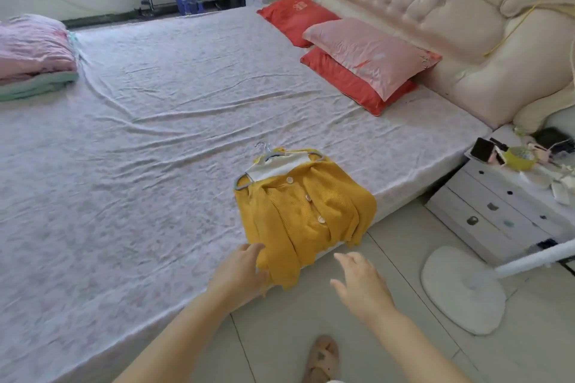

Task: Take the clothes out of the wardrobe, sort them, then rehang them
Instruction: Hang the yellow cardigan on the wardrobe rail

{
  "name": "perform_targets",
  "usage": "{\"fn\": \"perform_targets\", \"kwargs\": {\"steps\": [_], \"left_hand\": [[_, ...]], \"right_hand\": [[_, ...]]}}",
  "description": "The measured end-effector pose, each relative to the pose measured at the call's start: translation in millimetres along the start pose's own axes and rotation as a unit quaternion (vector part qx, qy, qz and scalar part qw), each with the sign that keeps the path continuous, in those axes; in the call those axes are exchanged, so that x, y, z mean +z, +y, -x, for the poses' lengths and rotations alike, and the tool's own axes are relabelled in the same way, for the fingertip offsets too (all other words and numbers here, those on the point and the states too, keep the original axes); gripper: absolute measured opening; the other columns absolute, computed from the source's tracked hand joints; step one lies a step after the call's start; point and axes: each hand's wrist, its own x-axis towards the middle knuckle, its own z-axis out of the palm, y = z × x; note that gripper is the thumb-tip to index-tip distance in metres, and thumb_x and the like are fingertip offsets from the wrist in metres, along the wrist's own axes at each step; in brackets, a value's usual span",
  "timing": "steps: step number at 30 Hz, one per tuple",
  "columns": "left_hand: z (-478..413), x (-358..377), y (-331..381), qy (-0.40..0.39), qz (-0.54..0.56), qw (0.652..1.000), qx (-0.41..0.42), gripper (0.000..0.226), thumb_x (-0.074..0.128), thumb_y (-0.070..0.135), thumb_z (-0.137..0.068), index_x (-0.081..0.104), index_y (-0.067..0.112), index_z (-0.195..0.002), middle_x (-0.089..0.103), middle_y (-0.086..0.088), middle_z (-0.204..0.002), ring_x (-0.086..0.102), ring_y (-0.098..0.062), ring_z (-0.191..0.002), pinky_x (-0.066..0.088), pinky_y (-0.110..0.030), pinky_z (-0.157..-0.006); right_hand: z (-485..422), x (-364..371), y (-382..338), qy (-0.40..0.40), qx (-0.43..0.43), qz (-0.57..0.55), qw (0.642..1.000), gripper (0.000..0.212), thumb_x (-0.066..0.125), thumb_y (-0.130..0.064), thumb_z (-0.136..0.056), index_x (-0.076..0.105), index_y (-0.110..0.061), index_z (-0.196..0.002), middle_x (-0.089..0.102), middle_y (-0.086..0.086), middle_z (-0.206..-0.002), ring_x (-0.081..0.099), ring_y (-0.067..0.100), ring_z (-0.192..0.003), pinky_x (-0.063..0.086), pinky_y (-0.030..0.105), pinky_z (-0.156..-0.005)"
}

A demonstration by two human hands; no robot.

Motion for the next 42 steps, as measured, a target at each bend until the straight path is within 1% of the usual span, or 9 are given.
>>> {"fn": "perform_targets", "kwargs": {"steps": [5,9,14,20,24,30,36,38,42], "left_hand": [[-57.9,-23.0,32.7,0.024,0.035,0.998,-0.055,0.056,0.049,0.031,-0.093,0.025,0.024,-0.144,0.030,0.002,-0.148,0.036,-0.016,-0.132,0.038,-0.029,-0.100],[-94.6,-39.2,41.5,0.051,0.058,0.993,-0.088,0.056,0.049,0.032,-0.093,0.025,0.026,-0.143,0.031,0.003,-0.147,0.041,-0.015,-0.127,0.039,-0.027,-0.097],[-148.3,-56.7,32.2,0.048,0.068,0.990,-0.116,0.056,0.048,0.033,-0.094,0.024,0.025,-0.144,0.030,0.002,-0.147,0.039,-0.015,-0.129,0.039,-0.028,-0.100],[-225.2,-81.9,9.0,0.045,0.084,0.987,-0.130,0.055,0.048,0.033,-0.094,0.024,0.026,-0.143,0.032,0.003,-0.145,0.041,-0.015,-0.126,0.042,-0.028,-0.095],[-266.2,-94.8,-7.0,0.048,0.100,0.984,-0.143,0.054,0.048,0.033,-0.094,0.026,0.026,-0.142,0.036,0.003,-0.141,0.043,-0.015,-0.123,0.043,-0.028,-0.093],[-320.3,-93.6,-29.0,0.050,0.130,0.975,-0.173,0.053,0.046,0.034,-0.094,0.025,0.027,-0.143,0.033,0.005,-0.143,0.040,-0.013,-0.126,0.041,-0.026,-0.094],[-377.2,-69.9,-55.8,0.062,0.174,0.955,-0.230,0.052,0.047,0.035,-0.094,0.027,0.029,-0.141,0.035,0.006,-0.141,0.038,-0.011,-0.127,0.038,-0.026,-0.099],[-398.7,-59.5,-67.7,0.073,0.187,0.950,-0.241,0.052,0.048,0.034,-0.094,0.028,0.028,-0.142,0.034,0.008,-0.142,0.036,-0.010,-0.128,0.036,-0.024,-0.100],[-442.6,-37.9,-91.6,0.091,0.208,0.938,-0.262,0.054,0.049,0.033,-0.094,0.027,0.026,-0.142,0.035,0.009,-0.142,0.035,-0.008,-0.129,0.032,-0.021,-0.099]], "right_hand": [[-87.9,-43.2,22.4,-0.037,-0.049,0.021,0.998,0.054,0.047,-0.036,-0.095,0.029,-0.021,-0.143,0.035,-0.003,-0.141,0.032,0.017,-0.131,0.024,0.030,-0.108],[-149.9,-64.0,22.4,-0.056,-0.083,0.036,0.994,0.054,0.047,-0.037,-0.094,0.029,-0.022,-0.143,0.035,-0.002,-0.141,0.032,0.018,-0.131,0.025,0.031,-0.108],[-221.9,-74.9,14.6,-0.085,-0.111,0.040,0.989,0.053,0.045,-0.036,-0.095,0.028,-0.022,-0.143,0.035,-0.003,-0.141,0.032,0.016,-0.130,0.025,0.030,-0.108],[-306.8,-79.3,0.0,-0.101,-0.120,0.067,0.985,0.045,0.046,-0.034,-0.095,0.034,-0.023,-0.138,0.038,-0.004,-0.137,0.036,0.015,-0.127,0.030,0.028,-0.104],[-361.1,-75.3,-12.3,-0.126,-0.129,0.082,0.980,0.050,0.045,-0.033,-0.096,0.029,-0.021,-0.142,0.033,-0.002,-0.143,0.032,0.017,-0.131,0.029,0.030,-0.107],[-454.0,-54.1,-25.8,-0.151,-0.153,0.069,0.974,0.047,0.048,-0.030,-0.095,0.036,-0.017,-0.139,0.034,0.001,-0.140,0.034,0.017,-0.129,0.034,0.027,-0.105],[-560.8,-6.9,-35.3,-0.190,-0.181,0.088,0.961,0.045,0.048,-0.025,-0.095,0.037,-0.016,-0.137,0.037,0.005,-0.139,0.037,0.023,-0.126,0.038,0.032,-0.100],[-597.6,12.5,-38.4,-0.188,-0.193,0.093,0.959,0.044,0.048,-0.022,-0.094,0.038,-0.016,-0.137,0.037,0.006,-0.138,0.037,0.024,-0.126,0.038,0.032,-0.099],[-662.6,58.0,-40.9,-0.161,-0.206,0.095,0.961,0.038,0.046,-0.018,-0.093,0.045,-0.016,-0.131,0.046,0.007,-0.129,0.044,0.026,-0.116,0.041,0.034,-0.091]]}}
